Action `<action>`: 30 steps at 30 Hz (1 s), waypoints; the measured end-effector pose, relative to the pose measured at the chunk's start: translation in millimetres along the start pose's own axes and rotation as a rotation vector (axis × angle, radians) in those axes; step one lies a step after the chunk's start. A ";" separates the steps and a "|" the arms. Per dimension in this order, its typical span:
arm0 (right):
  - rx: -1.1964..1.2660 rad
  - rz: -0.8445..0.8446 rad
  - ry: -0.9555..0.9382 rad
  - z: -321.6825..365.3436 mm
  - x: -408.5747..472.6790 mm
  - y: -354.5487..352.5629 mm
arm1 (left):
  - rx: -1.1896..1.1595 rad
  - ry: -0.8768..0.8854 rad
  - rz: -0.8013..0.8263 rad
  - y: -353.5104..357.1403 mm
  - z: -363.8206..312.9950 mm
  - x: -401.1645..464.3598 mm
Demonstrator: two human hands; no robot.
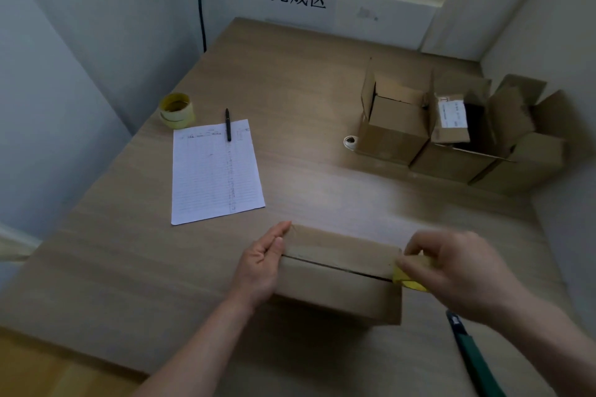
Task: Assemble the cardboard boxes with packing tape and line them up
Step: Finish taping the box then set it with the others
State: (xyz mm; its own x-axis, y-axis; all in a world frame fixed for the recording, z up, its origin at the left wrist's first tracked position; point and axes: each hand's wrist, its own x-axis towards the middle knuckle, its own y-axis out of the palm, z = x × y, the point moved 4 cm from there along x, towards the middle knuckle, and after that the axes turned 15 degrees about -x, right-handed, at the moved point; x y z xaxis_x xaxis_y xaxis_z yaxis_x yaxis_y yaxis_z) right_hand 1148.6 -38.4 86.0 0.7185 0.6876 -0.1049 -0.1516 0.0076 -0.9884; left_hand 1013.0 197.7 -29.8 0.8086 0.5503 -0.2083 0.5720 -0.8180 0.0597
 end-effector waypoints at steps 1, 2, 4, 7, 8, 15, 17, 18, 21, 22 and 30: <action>-0.096 0.016 0.022 -0.6 -4.6 -0.6 | 0.013 -0.003 -0.002 0.5 -0.3 -0.1; -0.133 0.051 0.047 0.3 -7.6 2.5 | 0.018 -0.008 -0.005 0.2 -0.7 0.3; -0.146 0.072 0.080 0.8 -10.4 8.9 | 0.017 -0.018 -0.006 0.0 -1.3 -0.2; -0.185 0.097 0.113 0.9 -11.8 8.5 | 0.032 -0.027 -0.012 -0.7 -0.3 -0.5; -0.204 0.118 0.124 1.1 -12.5 8.5 | 0.037 -0.024 -0.010 0.2 -0.4 -0.3; -0.305 0.257 0.243 -8.9 -14.1 22.7 | 0.053 0.007 -0.015 0.8 -1.5 0.8; -0.282 0.289 0.264 -12.9 -14.2 27.4 | 0.033 0.005 -0.018 0.7 0.1 1.4; -0.251 0.317 0.273 -14.6 -14.2 32.9 | 0.021 0.004 -0.016 0.7 1.7 1.9; -0.132 0.380 0.308 -19.1 -12.9 53.7 | 0.020 0.001 -0.007 0.5 3.4 2.2; -0.060 0.391 0.327 -22.2 -12.9 60.9 | 0.022 0.003 -0.007 0.3 3.9 2.6; 0.136 0.257 0.203 -18.4 -4.5 64.2 | 0.196 0.049 0.069 2.5 -4.9 11.3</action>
State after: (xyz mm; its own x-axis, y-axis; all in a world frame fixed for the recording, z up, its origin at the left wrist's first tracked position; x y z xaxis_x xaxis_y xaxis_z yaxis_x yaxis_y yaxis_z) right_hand 1148.1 -54.4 21.0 0.7631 0.5217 -0.3814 -0.4240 -0.0413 -0.9047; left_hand 1024.3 202.7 -27.2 0.8532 0.4957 -0.1619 0.4817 -0.8681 -0.1197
